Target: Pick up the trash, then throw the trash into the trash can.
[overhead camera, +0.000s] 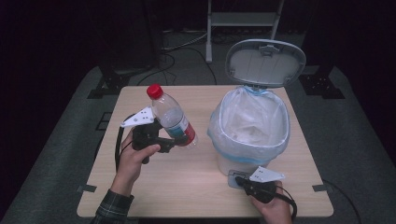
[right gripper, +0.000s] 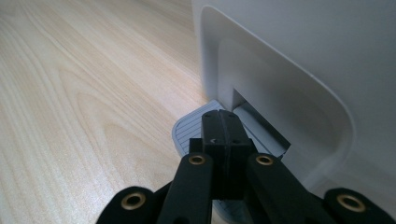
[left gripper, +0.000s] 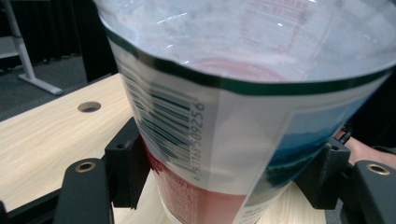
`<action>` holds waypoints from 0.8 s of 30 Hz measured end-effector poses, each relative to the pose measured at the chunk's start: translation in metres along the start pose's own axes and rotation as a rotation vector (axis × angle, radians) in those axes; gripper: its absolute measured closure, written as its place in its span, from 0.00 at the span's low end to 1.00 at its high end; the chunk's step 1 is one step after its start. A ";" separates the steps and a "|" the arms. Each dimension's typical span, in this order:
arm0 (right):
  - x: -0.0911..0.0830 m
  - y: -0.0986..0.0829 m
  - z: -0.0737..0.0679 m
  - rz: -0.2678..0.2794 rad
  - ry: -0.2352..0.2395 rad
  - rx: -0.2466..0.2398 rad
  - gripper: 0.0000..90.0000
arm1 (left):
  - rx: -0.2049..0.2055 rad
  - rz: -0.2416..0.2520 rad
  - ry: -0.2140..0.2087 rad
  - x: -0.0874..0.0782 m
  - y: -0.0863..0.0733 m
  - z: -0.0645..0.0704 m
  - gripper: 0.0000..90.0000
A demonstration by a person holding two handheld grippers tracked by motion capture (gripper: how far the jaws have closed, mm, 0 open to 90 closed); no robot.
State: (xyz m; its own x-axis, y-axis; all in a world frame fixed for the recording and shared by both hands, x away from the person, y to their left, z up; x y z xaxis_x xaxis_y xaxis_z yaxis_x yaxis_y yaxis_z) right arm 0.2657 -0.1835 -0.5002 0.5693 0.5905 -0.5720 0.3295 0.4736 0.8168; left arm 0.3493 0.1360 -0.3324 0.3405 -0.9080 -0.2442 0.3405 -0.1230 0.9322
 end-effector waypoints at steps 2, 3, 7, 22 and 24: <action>0.000 0.000 0.000 0.000 0.001 0.001 1.00 | 0.003 0.005 -0.005 0.000 0.004 0.001 0.32; 0.000 0.000 0.000 0.000 0.001 0.001 1.00 | 0.004 0.009 -0.007 0.000 0.005 0.001 0.32; 0.000 0.000 0.000 0.000 0.002 0.002 1.00 | 0.010 0.019 -0.017 -0.001 0.013 0.003 0.32; 0.000 0.000 0.000 0.003 0.003 0.002 1.00 | 0.035 0.043 -0.038 -0.001 0.034 0.007 0.32; 0.000 0.000 0.000 0.003 0.002 0.001 1.00 | 0.031 0.050 -0.046 -0.002 0.037 0.007 0.32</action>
Point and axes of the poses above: each handheld gripper's, and its own axes: x roughly forward along the jaws, y roughly out of its top, z roughly to its right, the point moved 3 cm from there along x, roughly forward along the jaws, and after that the axes turned 9 degrees about -x, right-handed, at the moved point
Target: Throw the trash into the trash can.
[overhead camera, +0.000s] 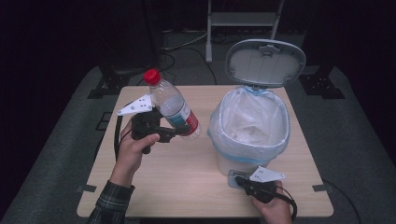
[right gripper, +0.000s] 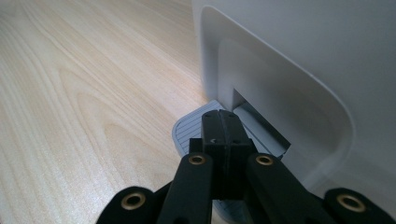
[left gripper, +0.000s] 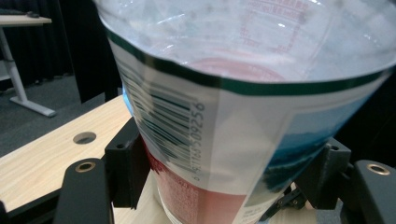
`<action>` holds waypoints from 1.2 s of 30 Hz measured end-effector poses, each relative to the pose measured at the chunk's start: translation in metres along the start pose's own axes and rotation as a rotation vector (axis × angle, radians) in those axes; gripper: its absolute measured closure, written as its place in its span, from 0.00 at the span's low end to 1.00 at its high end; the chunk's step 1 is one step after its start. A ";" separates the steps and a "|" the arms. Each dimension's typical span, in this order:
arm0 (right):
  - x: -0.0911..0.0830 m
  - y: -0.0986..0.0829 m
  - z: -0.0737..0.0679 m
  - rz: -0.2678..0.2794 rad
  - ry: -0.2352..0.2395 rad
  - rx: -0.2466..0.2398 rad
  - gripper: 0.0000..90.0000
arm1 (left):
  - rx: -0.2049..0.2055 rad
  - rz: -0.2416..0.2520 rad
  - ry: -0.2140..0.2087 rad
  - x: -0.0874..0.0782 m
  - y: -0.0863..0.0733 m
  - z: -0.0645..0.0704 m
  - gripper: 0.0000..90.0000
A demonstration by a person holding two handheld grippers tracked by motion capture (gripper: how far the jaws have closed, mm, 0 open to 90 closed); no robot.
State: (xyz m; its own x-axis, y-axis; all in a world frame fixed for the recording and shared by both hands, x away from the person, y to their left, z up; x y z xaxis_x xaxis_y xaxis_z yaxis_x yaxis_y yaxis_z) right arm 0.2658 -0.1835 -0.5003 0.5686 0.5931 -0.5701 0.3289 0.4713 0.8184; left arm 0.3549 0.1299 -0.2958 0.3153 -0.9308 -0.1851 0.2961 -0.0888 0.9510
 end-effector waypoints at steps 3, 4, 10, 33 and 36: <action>0.000 0.000 0.000 0.000 0.001 0.002 1.00 | 0.000 0.010 -0.009 -0.001 0.004 0.001 0.32; 0.000 0.000 0.000 0.000 0.001 0.001 1.00 | 0.005 0.011 -0.010 -0.001 0.006 0.001 0.32; 0.000 0.000 0.000 0.000 0.000 0.001 1.00 | 0.007 0.028 -0.027 -0.002 0.015 0.005 0.32; 0.000 0.000 0.000 0.001 0.001 0.001 1.00 | 0.023 0.095 -0.115 0.016 0.045 0.019 0.32; 0.000 0.000 0.000 0.000 -0.001 -0.001 1.00 | 0.031 0.097 -0.122 0.021 0.048 0.021 0.32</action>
Point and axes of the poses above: each handheld gripper's, and its own axes: x roughly forward along the jaws, y roughly out of its top, z roughly to its right, the point moved 3 cm from there along x, roughly forward along the jaws, and after that the axes turned 9 degrees about -x, right-handed, at the moved point
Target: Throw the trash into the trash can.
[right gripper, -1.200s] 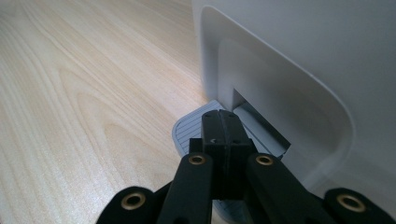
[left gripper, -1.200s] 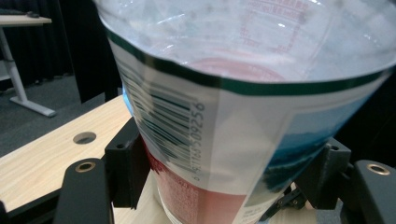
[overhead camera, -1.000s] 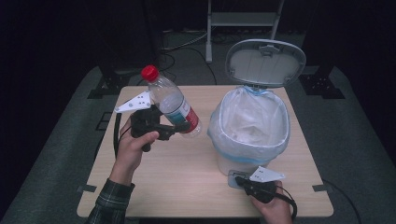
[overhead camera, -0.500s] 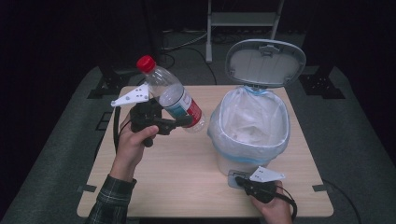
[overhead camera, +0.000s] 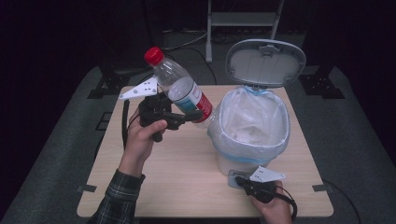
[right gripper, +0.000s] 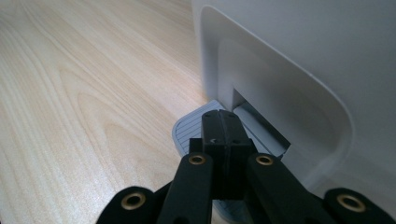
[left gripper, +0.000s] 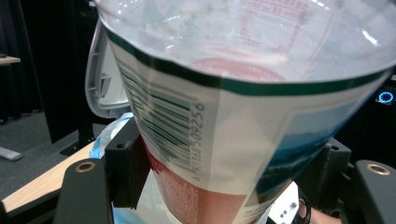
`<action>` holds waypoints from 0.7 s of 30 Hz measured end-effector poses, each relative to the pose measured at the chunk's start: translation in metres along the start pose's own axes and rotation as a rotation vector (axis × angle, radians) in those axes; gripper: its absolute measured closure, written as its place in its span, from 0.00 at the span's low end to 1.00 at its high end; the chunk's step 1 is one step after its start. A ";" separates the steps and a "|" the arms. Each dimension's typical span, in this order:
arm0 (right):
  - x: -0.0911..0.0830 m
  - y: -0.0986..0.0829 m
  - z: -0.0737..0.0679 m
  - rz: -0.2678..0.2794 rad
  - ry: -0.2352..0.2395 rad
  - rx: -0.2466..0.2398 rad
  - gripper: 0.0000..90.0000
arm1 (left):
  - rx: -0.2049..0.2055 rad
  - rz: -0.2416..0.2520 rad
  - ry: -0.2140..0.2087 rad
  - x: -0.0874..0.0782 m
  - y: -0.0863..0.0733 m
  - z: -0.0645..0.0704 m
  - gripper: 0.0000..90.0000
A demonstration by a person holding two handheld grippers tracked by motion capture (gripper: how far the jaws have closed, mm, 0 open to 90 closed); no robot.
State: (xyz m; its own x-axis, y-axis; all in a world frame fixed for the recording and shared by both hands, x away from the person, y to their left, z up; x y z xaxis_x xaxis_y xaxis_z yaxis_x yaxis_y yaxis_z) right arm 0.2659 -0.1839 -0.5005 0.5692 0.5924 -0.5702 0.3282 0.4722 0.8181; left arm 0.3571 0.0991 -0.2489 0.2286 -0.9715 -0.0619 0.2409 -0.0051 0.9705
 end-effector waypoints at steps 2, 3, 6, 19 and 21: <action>0.000 0.000 0.000 0.000 0.001 0.000 1.00 | 0.001 -0.001 -0.005 0.004 0.001 0.001 0.32; 0.000 0.000 0.000 0.000 0.001 0.000 1.00 | 0.004 0.002 -0.007 0.006 0.002 0.001 0.32; 0.000 0.000 0.000 0.000 0.001 0.001 1.00 | 0.003 0.002 -0.019 0.012 0.004 0.001 0.32; 0.000 0.000 0.000 0.002 0.002 0.004 1.00 | -0.010 0.013 -0.055 0.041 0.004 0.003 0.32; 0.000 0.000 0.000 0.002 0.003 0.005 1.00 | -0.007 0.014 -0.060 0.045 0.004 0.004 0.32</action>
Point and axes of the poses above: each handheld gripper's, and its own axes: x roughly forward along the jaws, y roughly out of its top, z roughly to its right, the point moved 3 cm from there along x, roughly forward along the jaws, and after that the axes turned 9 degrees about -x, right-handed, at the moved point
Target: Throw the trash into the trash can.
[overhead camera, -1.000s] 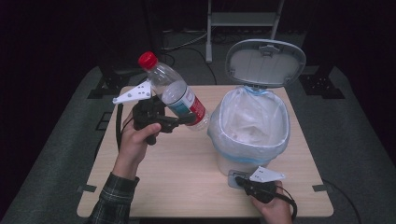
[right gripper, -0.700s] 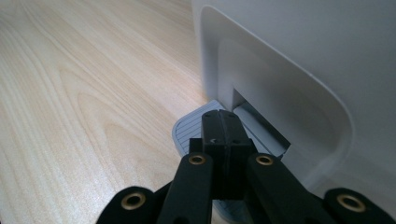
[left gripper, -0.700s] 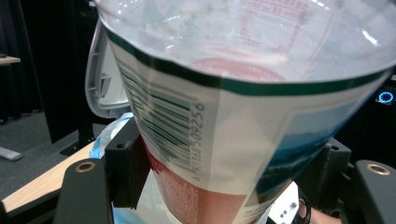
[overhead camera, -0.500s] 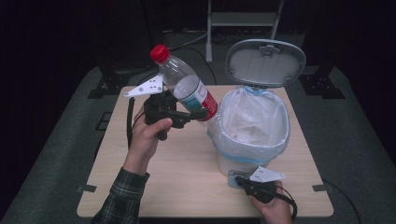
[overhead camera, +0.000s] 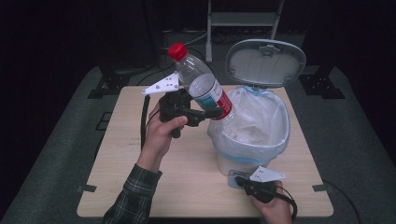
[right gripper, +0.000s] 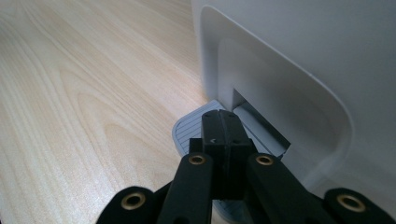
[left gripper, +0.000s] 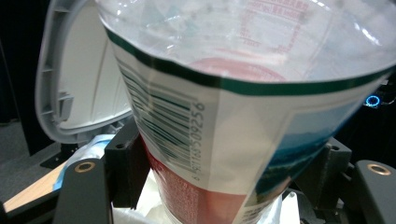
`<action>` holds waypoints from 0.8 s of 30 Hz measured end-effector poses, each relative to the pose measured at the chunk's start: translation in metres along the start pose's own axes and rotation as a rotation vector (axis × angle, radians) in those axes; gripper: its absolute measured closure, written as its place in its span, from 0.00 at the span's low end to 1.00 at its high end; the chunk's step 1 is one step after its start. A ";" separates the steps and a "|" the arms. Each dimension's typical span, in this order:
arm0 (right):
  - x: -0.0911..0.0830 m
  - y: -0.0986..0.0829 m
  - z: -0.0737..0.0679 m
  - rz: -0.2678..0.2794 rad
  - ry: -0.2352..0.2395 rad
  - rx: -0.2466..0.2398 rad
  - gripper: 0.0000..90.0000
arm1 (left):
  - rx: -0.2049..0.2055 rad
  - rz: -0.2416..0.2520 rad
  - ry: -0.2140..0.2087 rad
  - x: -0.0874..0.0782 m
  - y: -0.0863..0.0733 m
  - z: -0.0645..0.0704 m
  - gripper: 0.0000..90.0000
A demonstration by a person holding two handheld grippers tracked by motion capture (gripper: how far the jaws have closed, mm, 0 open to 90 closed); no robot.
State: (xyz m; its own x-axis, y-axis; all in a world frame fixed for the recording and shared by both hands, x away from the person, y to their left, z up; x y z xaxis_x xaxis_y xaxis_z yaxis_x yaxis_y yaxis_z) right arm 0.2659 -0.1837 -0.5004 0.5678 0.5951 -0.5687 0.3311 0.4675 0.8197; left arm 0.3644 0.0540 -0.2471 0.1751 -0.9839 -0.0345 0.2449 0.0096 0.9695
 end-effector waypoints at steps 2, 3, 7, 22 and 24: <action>0.000 0.000 0.000 0.000 0.000 0.001 1.00 | 0.001 0.000 0.000 0.005 -0.002 0.000 0.32; 0.000 0.000 0.000 0.000 0.000 0.001 1.00 | 0.001 0.000 0.000 0.005 -0.002 0.000 0.32; 0.000 0.000 0.000 0.000 0.002 0.001 1.00 | 0.000 -0.014 -0.007 0.016 -0.008 -0.003 0.32; 0.000 0.000 0.000 -0.001 0.008 0.011 1.00 | 0.005 -0.046 0.005 0.032 -0.024 -0.006 0.31; 0.000 0.000 0.000 -0.001 0.007 0.010 1.00 | 0.014 -0.057 0.008 0.032 -0.025 -0.006 0.31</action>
State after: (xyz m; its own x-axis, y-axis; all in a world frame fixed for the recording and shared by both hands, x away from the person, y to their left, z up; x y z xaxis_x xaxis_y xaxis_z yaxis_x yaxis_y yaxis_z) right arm 0.2662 -0.1841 -0.5003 0.5620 0.5995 -0.5698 0.3387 0.4617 0.8198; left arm 0.3692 0.0229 -0.2738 0.1694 -0.9813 -0.0917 0.2411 -0.0489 0.9693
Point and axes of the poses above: each handheld gripper's, and its own axes: x roughly forward along the jaws, y roughly out of its top, z roughly to its right, the point moved 3 cm from there along x, roughly forward along the jaws, and after that the axes turned 9 degrees about -x, right-handed, at the moved point
